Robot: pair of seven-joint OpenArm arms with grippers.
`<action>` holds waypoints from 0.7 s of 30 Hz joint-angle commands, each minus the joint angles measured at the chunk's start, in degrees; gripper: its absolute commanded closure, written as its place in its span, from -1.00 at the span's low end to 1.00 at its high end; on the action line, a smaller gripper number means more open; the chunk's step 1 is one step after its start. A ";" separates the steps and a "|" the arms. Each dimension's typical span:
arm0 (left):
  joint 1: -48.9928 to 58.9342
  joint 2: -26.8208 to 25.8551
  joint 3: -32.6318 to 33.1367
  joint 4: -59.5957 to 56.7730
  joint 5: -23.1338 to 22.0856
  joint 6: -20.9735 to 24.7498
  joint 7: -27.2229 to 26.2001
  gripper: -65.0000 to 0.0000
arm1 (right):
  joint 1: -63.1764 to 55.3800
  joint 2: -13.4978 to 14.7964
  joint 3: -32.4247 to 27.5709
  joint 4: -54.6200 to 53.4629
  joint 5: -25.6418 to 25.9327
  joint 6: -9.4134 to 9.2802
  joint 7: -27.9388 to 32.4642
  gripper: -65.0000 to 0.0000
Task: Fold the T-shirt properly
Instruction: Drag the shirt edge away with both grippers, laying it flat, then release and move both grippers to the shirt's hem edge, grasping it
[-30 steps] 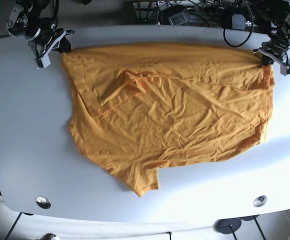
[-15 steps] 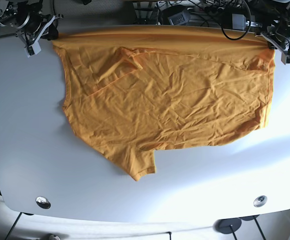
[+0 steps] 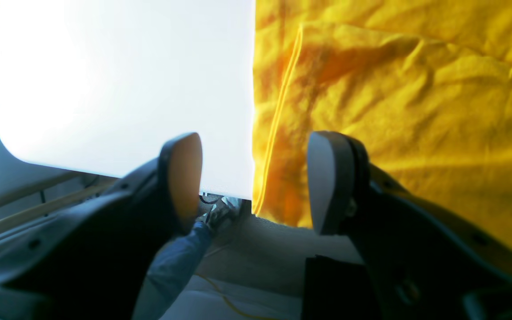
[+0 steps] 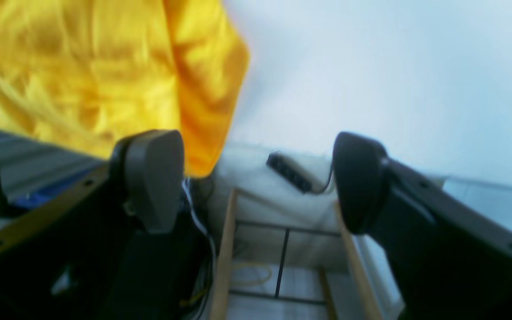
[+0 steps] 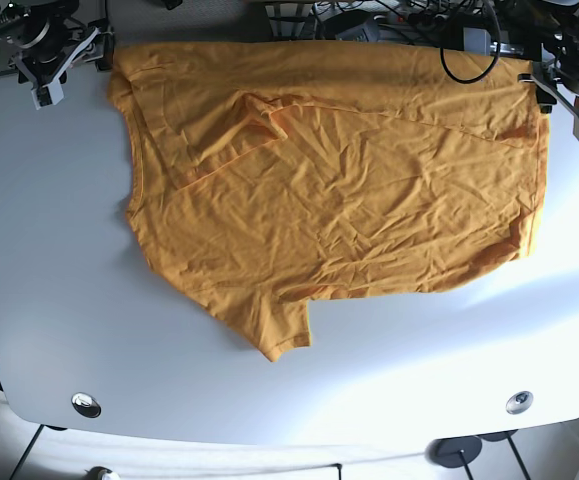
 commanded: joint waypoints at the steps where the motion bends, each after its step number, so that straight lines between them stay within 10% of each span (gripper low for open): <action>1: -1.09 -1.13 -0.34 1.15 -3.70 0.12 -0.71 -0.07 | 1.85 1.01 3.09 0.93 1.93 -0.03 0.57 -0.52; 6: -8.82 -0.78 0.37 0.71 -2.03 0.12 -0.71 -0.06 | 9.24 1.10 0.72 0.75 1.49 -0.03 0.31 -0.52; 11: -20.96 -0.52 7.57 -2.46 7.99 0.12 -1.06 -0.06 | 24.53 -0.13 -9.13 -0.65 -12.84 -0.03 0.31 -0.52; 21: -38.36 -1.04 11.97 -20.83 8.35 0.12 -8.88 -0.06 | 52.84 -0.57 -18.62 -26.85 -29.28 -0.03 5.93 -0.52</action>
